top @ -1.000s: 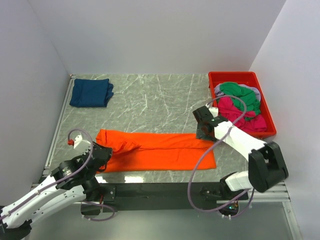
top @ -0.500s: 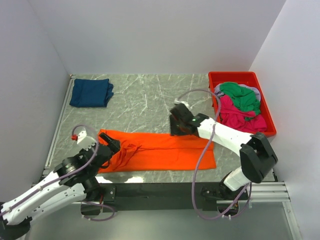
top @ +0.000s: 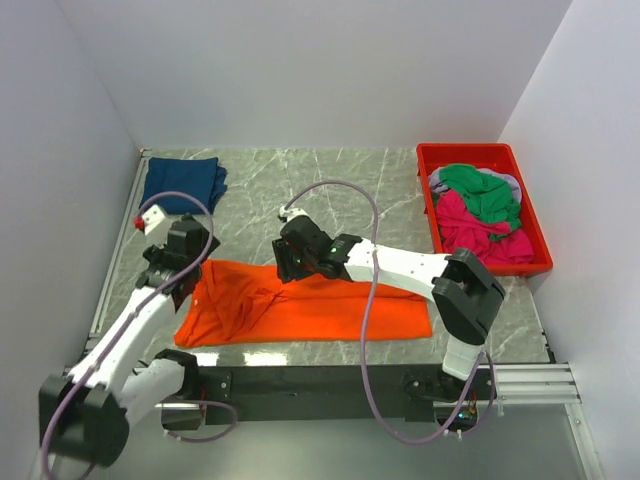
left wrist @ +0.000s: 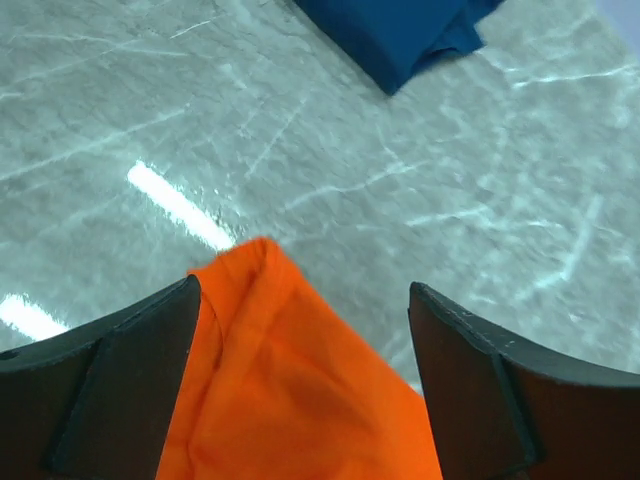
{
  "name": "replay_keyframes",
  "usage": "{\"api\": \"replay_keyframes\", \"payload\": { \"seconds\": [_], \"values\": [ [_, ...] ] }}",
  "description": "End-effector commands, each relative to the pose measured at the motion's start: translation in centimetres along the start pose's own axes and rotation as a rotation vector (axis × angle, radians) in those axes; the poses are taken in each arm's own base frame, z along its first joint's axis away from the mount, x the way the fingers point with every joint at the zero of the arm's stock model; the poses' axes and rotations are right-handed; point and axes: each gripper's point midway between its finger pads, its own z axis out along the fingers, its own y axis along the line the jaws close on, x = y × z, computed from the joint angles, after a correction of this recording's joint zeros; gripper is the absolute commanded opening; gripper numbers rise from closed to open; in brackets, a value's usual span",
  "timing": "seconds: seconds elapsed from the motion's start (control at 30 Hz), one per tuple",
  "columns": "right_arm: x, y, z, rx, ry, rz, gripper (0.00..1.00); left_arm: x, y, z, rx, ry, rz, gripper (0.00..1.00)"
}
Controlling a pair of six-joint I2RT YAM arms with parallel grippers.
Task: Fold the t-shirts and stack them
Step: Fold the tshirt
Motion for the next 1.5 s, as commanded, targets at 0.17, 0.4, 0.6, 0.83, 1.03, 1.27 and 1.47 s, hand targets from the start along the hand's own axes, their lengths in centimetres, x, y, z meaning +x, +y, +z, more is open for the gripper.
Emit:
{"api": "replay_keyframes", "payload": {
  "seconds": [0.17, 0.4, 0.6, 0.83, 1.03, 1.27, 1.47],
  "values": [
    [-1.0, 4.0, 0.3, -0.107, -0.061, 0.019, 0.53, 1.0, -0.4, 6.9, -0.059, 0.077, 0.138, 0.75],
    [1.0, 6.9, 1.3, -0.127, -0.019, -0.025, 0.51, 2.9, 0.5, 9.1, -0.108, 0.133, 0.19, 0.56],
    [1.8, 8.9, 1.6, -0.152, -0.023, -0.038, 0.5, 3.5, 0.9, 9.6, -0.116, 0.151, 0.198, 0.5],
    [1.8, 9.5, 2.6, -0.098, -0.032, -0.066, 0.49, 3.8, 1.1, 10.5, -0.113, 0.181, 0.204, 0.49],
    [2.9, 8.9, 5.2, -0.017, -0.002, -0.098, 0.49, 4.4, 1.0, 11.0, -0.084, 0.219, 0.197, 0.44],
    [3.9, 8.9, 5.9, 0.048, 0.011, -0.132, 0.47, 4.7, 1.0, 11.4, -0.068, 0.244, 0.195, 0.39],
    [4.5, 7.9, 6.5, 0.113, 0.028, -0.143, 0.39, 4.8, 1.2, 11.4, -0.066, 0.246, 0.197, 0.25]
  ]
}}
